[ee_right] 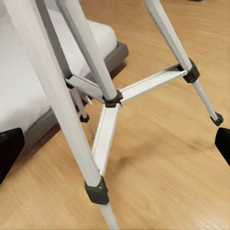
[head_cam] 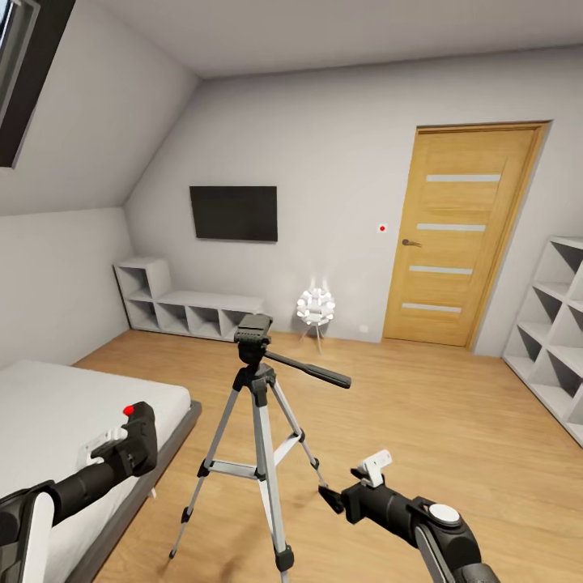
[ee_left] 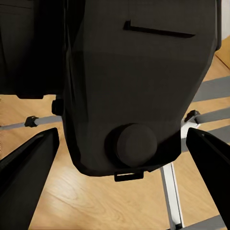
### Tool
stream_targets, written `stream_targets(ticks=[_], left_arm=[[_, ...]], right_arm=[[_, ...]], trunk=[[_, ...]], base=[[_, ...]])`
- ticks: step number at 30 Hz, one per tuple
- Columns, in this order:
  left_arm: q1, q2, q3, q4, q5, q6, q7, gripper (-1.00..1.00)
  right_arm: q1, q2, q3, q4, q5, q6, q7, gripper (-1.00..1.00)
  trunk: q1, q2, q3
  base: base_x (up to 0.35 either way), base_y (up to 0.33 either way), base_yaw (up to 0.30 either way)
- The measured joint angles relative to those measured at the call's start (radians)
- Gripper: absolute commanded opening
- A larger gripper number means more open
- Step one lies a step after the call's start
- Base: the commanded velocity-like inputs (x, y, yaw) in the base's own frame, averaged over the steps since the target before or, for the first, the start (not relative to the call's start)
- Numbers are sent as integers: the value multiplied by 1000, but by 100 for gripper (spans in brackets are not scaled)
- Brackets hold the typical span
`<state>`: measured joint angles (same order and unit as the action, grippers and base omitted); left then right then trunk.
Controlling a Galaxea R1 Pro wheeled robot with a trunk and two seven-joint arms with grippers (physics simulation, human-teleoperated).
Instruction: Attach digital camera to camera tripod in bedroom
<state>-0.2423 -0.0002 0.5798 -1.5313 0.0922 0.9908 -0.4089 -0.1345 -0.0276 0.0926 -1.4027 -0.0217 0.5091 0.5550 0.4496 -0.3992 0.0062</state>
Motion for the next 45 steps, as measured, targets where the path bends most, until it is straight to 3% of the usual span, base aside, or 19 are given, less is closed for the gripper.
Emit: stream_targets(ticks=[10,16,20,35,45], left_arm=[[0,-1,-1,12,3,-19,2,-100],[-3,2,-2,46,3,-24,2,-100],[-7,1,-2,67,4,-26,2,-100],[-9,3,-2,76,4,-30,-1,-100],[-9,3,-3,76,4,-30,-4,-100]], right_arm=[[-22,12,16,-16,1,86,59,100],[-61,71,52,-13,8,129,61,100],[-89,96,63,10,12,136,60,100],[-107,114,122,64,14,132,33,100],[-109,123,132,107,13,129,22,100]], trunk=[[0,0,0],[0,0,0],[0,0,0],[0,0,0],[0,0,0]], base=[[0,0,0],[0,0,0],[0,0,0],[56,40,0],[13,10,0]])
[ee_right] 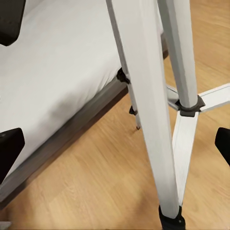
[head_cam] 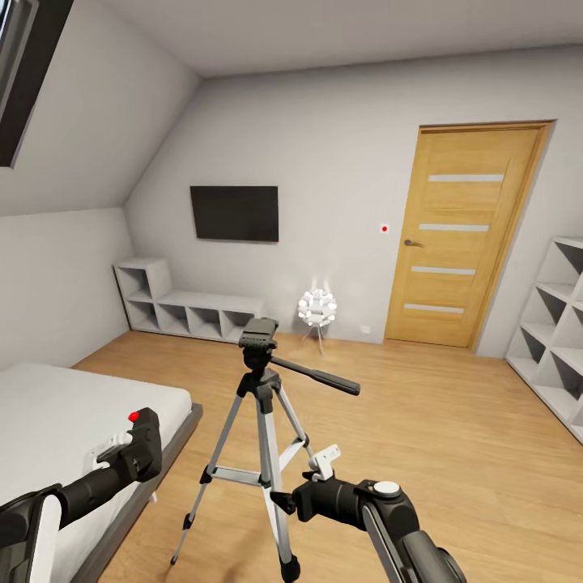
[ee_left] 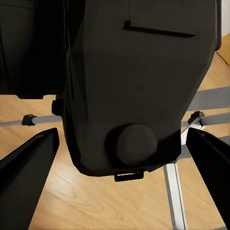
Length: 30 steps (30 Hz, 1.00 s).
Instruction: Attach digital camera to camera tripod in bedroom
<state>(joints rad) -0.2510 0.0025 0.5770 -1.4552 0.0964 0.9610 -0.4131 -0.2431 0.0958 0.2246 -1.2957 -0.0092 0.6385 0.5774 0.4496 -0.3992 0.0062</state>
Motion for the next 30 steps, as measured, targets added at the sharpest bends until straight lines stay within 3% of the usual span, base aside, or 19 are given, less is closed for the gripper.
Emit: stream_targets(ticks=[12,23,30], left_arm=[[0,-3,0,-2,0,0,-3,-100],[0,-3,0,-4,1,0,-5,-100],[0,-2,0,-5,1,0,-6,-100]], right_arm=[[-16,10,-2,29,1,-6,-3,100],[-112,23,-5,194,-5,-130,-20,100],[-136,25,-6,239,-6,-158,-27,100]], trunk=[[0,0,0],[0,0,0],[0,0,0]], base=[[1,1,0],[0,0,0],[0,0,0]])
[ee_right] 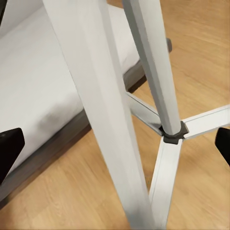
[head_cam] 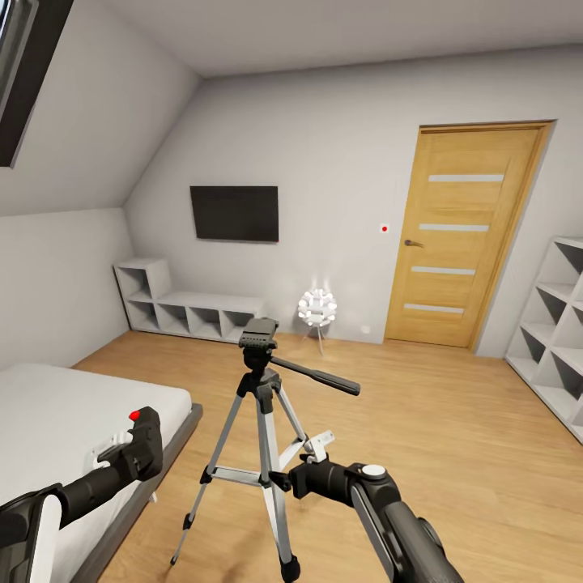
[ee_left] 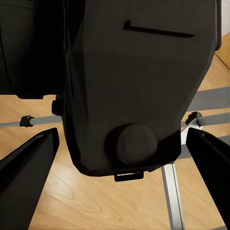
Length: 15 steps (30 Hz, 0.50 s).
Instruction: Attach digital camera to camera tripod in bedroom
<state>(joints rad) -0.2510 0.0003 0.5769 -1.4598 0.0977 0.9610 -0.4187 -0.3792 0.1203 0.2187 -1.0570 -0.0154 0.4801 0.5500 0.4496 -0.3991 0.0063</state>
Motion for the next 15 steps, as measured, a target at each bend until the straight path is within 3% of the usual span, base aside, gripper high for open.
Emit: stream_targets(ticks=[15], left_arm=[[0,-1,-1,0,0,0,0,-100]], right_arm=[[-14,14,2,48,8,-16,-13,100]], trunk=[[0,0,0]], base=[[0,0,0]])
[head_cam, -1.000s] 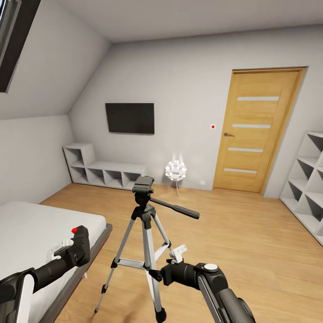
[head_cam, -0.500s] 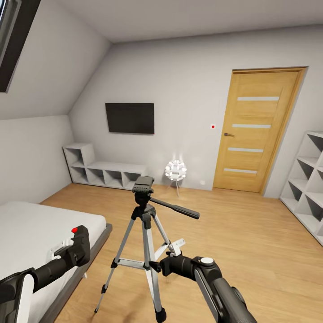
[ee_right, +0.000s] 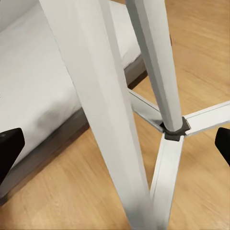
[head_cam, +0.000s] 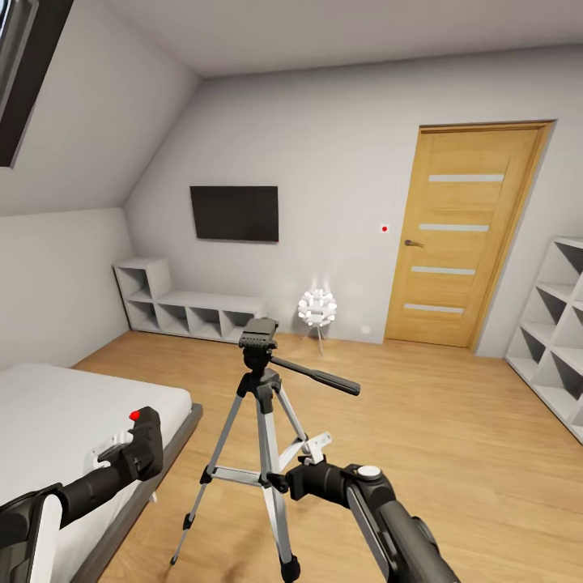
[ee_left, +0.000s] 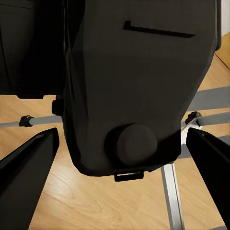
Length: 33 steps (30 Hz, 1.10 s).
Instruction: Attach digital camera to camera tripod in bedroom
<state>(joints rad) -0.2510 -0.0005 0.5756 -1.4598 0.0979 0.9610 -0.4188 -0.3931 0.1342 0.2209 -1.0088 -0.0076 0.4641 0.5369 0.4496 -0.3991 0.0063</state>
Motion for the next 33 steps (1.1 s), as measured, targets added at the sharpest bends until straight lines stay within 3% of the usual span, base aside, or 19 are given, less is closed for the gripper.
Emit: stream_targets(ticks=[11,17,26,33], left_arm=[[0,-1,0,0,0,0,0,-100],[0,-1,0,1,0,0,-1,-100],[0,-1,-1,1,0,0,-1,-100],[0,-1,-2,1,0,0,-1,-100]], right_arm=[[-33,17,6,109,0,-114,-75,100],[-41,21,12,132,-1,-138,-87,100],[-45,23,106,171,7,-176,-98,100],[-45,23,132,194,9,-206,-100,100]], trunk=[[0,0,0],[0,0,0],[0,0,0],[0,0,0]], base=[[0,0,0],[0,0,0],[0,0,0],[0,0,0]])
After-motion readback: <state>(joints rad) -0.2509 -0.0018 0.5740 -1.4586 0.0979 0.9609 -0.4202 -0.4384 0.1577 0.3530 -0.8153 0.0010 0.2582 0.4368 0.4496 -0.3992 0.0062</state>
